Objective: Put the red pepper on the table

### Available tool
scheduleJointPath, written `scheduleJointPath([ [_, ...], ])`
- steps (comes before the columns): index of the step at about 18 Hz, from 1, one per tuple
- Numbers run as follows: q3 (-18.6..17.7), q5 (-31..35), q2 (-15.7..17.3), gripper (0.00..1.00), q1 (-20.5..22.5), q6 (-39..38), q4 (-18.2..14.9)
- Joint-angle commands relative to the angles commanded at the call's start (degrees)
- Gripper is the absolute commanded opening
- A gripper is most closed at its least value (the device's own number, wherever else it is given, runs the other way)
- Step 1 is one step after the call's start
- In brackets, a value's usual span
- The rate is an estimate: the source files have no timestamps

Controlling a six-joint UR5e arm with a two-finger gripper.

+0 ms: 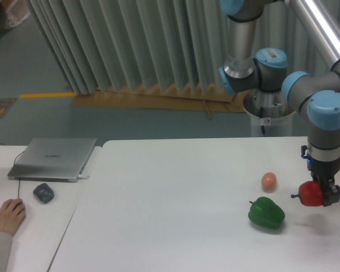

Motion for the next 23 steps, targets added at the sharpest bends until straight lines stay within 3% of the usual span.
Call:
scheduleJointPath([
  [5, -0.1, 1.2, -1.3, 0.43, -1.0, -1.6, 2.4],
  [12, -0.5, 1.6, -1.5, 0.43, -1.7, -1.9, 2.2],
  [23, -2.9, 8.0, -2.5, 0.46, -4.7, -2.7, 2.3],
])
